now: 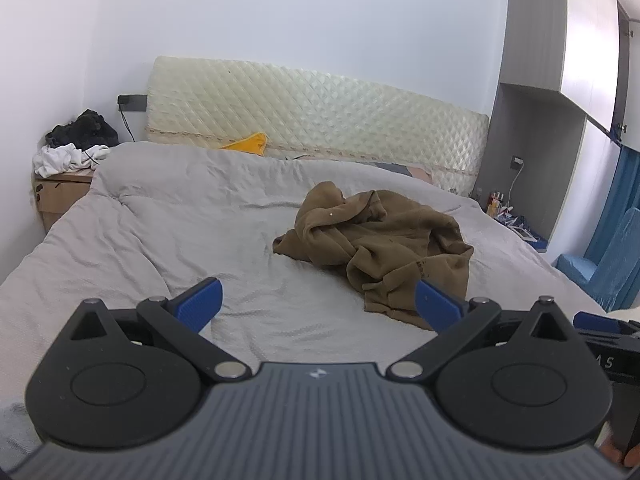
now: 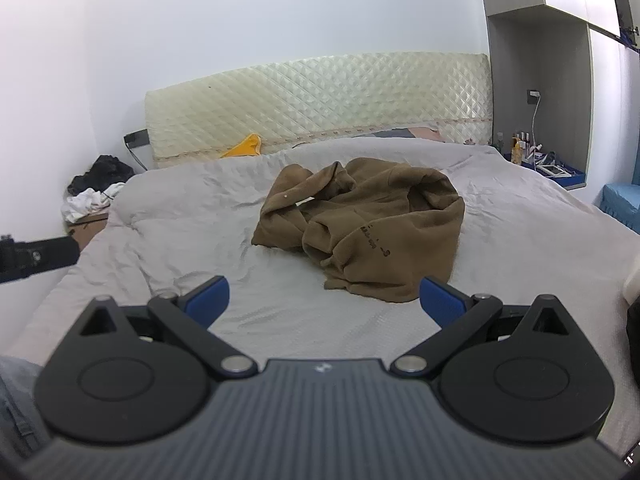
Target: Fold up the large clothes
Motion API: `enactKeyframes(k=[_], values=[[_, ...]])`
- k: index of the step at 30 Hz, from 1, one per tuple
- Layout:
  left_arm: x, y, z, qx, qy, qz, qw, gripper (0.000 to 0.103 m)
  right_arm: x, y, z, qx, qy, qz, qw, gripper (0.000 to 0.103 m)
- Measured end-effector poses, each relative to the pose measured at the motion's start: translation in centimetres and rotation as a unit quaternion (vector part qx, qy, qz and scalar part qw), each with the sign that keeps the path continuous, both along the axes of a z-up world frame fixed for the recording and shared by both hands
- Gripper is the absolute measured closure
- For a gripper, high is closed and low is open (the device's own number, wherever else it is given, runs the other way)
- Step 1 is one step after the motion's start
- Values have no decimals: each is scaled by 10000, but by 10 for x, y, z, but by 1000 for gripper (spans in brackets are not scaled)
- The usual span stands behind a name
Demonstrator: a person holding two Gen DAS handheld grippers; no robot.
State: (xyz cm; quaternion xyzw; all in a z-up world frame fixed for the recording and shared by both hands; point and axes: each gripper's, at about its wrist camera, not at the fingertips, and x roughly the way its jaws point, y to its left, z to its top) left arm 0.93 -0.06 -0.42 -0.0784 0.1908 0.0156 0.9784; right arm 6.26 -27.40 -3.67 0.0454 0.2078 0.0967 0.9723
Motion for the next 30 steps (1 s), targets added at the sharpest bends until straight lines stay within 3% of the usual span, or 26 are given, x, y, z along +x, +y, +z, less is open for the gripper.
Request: enactKeyframes(k=[30], values=[[15,-4,-10,195,124,-122,9997,0,3,-2,-7,86,184,-96,9997,0]])
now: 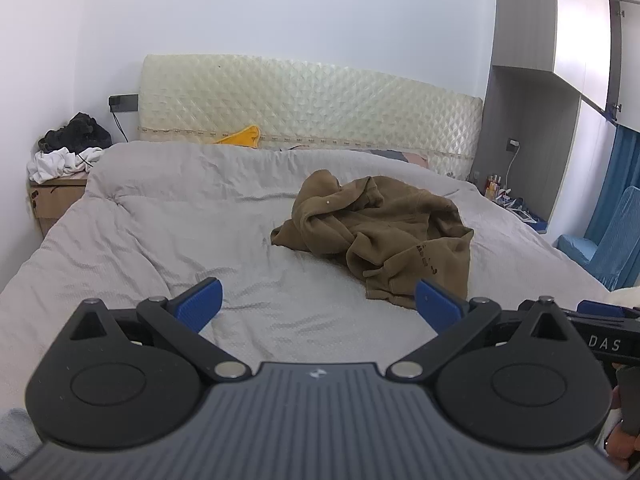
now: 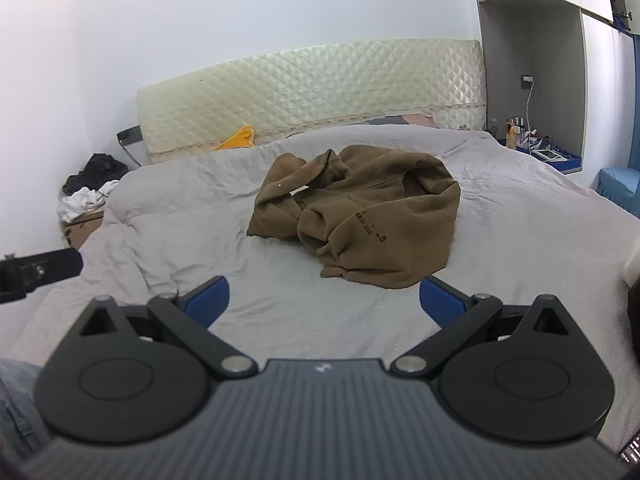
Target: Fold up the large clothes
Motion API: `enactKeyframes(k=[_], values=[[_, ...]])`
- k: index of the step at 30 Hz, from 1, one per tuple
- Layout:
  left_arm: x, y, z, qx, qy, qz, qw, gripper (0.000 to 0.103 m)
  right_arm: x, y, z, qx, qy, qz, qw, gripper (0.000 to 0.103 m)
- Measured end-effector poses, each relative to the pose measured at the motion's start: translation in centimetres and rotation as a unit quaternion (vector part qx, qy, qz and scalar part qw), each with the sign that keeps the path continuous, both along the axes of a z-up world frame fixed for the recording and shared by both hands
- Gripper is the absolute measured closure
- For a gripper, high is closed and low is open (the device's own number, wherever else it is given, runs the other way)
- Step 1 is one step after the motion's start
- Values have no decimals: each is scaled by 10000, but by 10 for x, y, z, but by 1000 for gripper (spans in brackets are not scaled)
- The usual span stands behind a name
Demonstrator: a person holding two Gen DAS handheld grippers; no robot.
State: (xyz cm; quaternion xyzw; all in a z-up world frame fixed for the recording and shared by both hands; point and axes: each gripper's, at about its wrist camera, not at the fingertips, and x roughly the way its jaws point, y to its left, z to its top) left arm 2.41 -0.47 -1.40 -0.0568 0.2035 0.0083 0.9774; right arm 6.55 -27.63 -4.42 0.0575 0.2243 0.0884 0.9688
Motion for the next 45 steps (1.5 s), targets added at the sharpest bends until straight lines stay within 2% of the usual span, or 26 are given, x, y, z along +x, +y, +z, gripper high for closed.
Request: enactKeyframes(k=[23,45], values=[[10,2,-12,-97,72,-12,9999,0,6,2,-5,-12,41,-26,10000,0],[64,2,-27,-176,199,-110,9996,0,40,6,-12,-16,175,-88,9998,0]])
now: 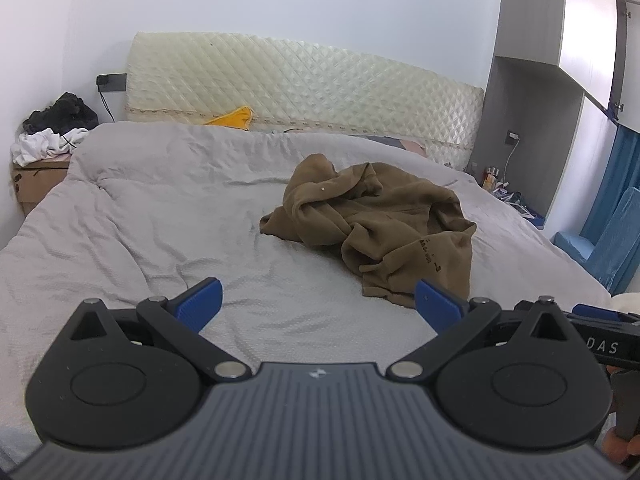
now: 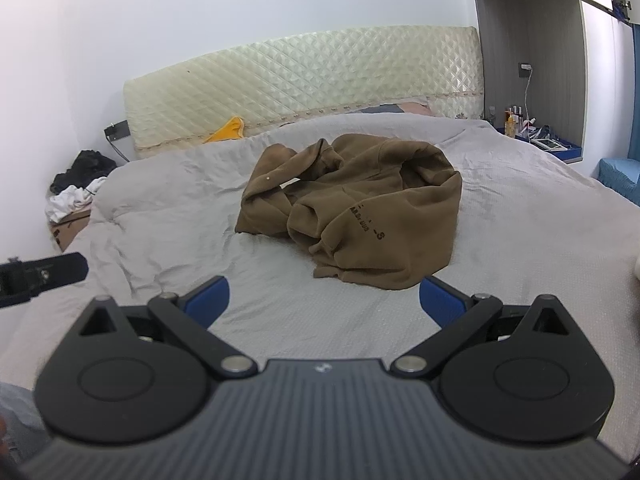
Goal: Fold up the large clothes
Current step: 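Reach both tools down to the brown hoodie and close on its fabric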
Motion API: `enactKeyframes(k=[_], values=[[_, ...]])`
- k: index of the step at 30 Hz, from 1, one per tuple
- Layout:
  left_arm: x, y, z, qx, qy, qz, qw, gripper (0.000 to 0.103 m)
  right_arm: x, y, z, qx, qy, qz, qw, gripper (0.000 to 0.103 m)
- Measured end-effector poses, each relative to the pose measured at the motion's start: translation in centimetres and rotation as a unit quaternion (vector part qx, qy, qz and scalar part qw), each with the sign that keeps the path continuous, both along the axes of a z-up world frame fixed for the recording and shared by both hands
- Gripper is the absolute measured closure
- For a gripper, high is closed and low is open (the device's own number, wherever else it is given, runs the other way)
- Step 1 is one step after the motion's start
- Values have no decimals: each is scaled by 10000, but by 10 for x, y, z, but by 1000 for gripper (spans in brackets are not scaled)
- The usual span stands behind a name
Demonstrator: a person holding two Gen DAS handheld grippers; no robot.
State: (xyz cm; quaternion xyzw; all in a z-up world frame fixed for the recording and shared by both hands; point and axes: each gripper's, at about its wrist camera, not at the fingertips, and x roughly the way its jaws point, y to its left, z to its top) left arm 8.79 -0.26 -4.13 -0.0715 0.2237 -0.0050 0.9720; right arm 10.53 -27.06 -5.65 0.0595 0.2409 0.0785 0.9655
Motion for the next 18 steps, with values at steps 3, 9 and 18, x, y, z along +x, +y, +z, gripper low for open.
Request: enactKeyframes(k=[3,9,18], values=[[4,-3,-3,57,0,-17,10000,0,5,1,-6,13,68,-24,10000,0],[27,-1,-14,41,60,-68,10000,0,23,0,-18,160,196,-82,9996,0],[105,13,-20,-284,289,-101,9991,0,91,-12,-21,472,95,-364,9982,0]])
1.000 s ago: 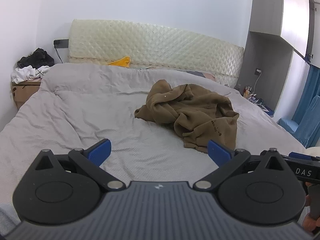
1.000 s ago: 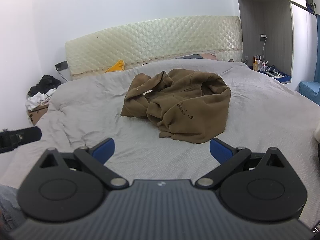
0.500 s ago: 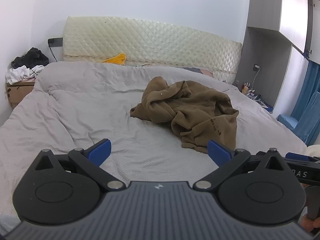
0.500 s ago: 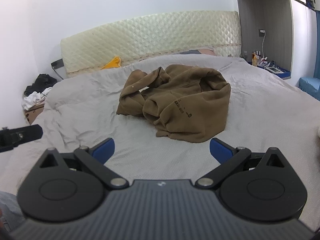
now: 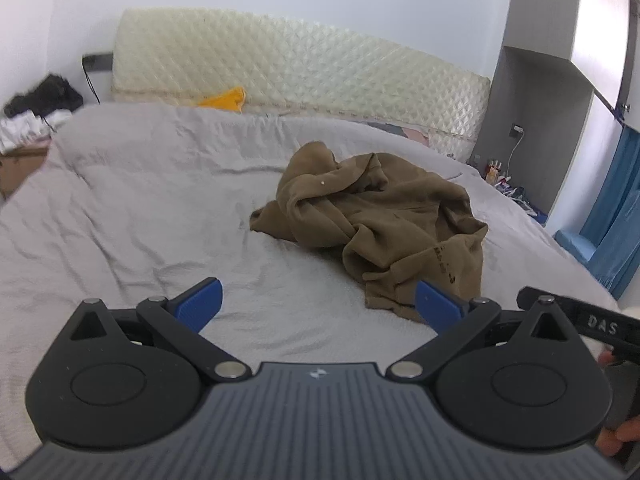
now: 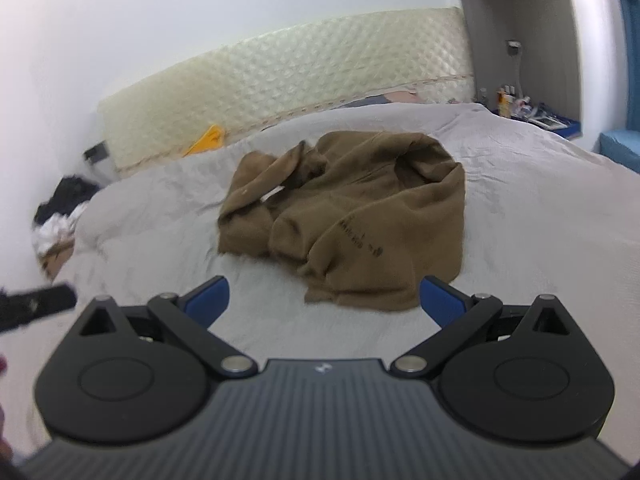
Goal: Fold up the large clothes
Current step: 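Reach both tools down to the brown hoodie and close on its fabric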
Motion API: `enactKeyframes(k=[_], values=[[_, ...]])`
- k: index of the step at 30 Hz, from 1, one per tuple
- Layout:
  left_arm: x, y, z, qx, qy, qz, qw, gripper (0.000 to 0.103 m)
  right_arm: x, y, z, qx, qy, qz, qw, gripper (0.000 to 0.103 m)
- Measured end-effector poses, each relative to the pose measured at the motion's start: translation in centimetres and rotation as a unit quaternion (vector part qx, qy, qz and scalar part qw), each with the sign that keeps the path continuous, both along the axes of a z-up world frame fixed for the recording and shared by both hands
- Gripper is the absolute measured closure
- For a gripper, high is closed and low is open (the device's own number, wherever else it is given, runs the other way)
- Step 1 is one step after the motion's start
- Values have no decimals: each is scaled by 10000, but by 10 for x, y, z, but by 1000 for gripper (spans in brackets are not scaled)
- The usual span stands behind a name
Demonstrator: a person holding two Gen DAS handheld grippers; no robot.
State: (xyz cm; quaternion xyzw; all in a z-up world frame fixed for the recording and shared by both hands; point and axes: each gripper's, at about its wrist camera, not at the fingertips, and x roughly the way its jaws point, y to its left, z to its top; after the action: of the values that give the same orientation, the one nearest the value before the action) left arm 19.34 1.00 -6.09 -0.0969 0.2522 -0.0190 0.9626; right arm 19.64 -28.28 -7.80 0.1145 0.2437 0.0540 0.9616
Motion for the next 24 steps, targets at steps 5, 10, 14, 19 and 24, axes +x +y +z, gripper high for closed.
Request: enactKeyframes(k=[5,10,14,19,24], values=[[58,1,-10,-439,217,58,9988,0,61,-12,-4,767,199,186,9967,0],[124,-1,-32,-999,457,24,9939,0,120,-21,-30,1161,540,-303,9913,0],[179,-3,-57,-1196,609,162,9908,0,160,-32,-62,1591,900,-398,9823,3],[247,7,-94,-1368,683,390,9875,0,188,-26,-86,1420,663,-395,9869,3],[303,20,-127,-1550,686,413,9847,0,206,-22,-107,1314,481,-539,9887,3]])
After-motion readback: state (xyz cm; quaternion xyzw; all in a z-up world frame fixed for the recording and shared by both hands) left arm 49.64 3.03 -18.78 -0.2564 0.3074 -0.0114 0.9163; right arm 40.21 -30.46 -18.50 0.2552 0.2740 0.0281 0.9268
